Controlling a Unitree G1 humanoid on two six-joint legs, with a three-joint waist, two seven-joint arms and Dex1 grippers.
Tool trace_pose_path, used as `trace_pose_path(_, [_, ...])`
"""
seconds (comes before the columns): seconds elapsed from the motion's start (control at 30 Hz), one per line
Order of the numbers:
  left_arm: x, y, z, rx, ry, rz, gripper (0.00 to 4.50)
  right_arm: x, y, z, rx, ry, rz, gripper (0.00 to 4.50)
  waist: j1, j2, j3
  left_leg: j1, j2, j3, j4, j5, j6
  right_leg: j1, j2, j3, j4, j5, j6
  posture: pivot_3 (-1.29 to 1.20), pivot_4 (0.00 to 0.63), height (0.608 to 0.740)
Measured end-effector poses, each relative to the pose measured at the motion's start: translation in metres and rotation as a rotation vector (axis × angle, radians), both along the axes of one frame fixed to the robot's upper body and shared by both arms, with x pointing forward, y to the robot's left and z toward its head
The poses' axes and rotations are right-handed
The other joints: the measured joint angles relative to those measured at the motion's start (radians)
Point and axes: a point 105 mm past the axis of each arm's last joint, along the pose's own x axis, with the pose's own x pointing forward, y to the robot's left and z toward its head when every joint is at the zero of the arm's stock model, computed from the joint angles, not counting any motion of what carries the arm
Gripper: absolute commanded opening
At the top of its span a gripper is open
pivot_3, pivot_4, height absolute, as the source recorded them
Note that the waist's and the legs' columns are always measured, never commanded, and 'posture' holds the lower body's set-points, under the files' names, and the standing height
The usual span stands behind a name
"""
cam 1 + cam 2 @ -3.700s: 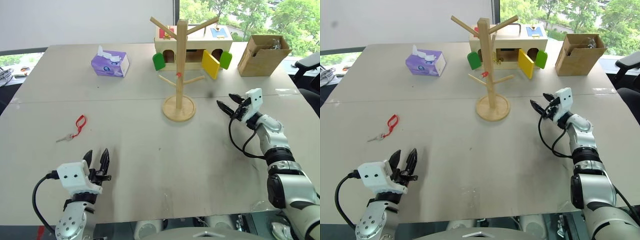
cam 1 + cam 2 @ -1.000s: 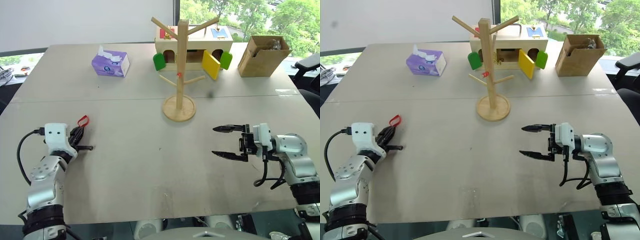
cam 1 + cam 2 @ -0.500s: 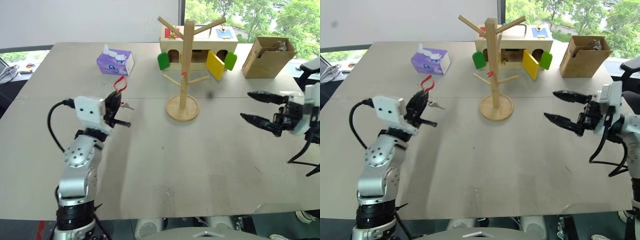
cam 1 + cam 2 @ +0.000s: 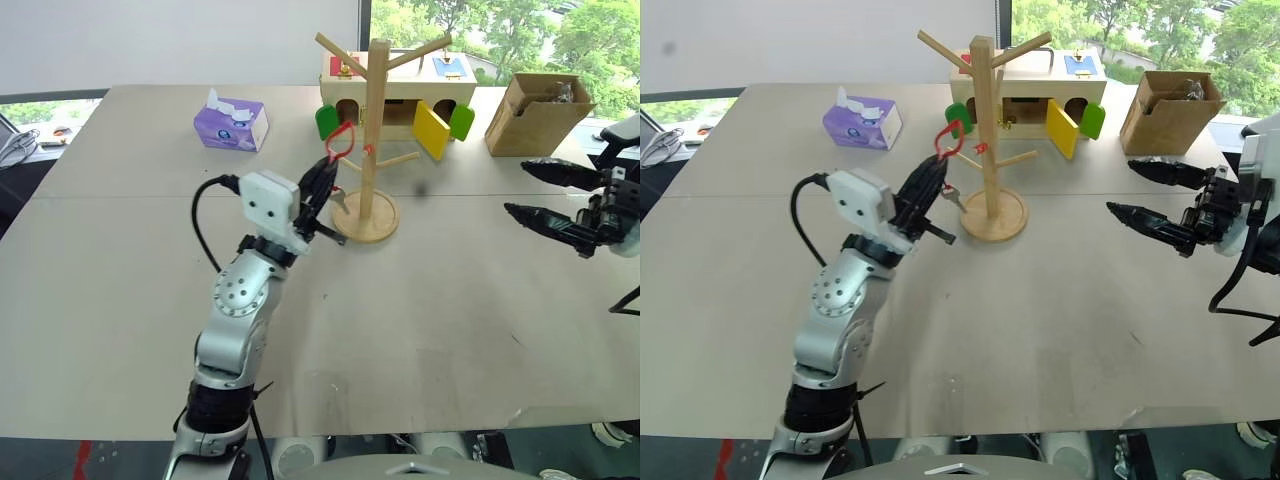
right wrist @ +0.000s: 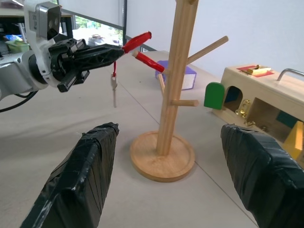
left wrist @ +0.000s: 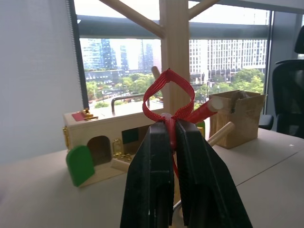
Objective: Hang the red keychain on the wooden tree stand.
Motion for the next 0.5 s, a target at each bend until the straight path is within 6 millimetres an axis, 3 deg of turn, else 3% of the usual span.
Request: trace_pose_path(0.5, [-0.010,-0.008,0.000,-0.032,-0.006,-0.072,0.05,-0.003,0.001,-0.006,-0.010,0.016,-0.004,3.74,0.000,0.000,0.000,0.000,0.001,0.000,0.000,0.000,0.000,0.000,0.001,0.000,0.000,0.000,0.000,0.00,0.150,0.740])
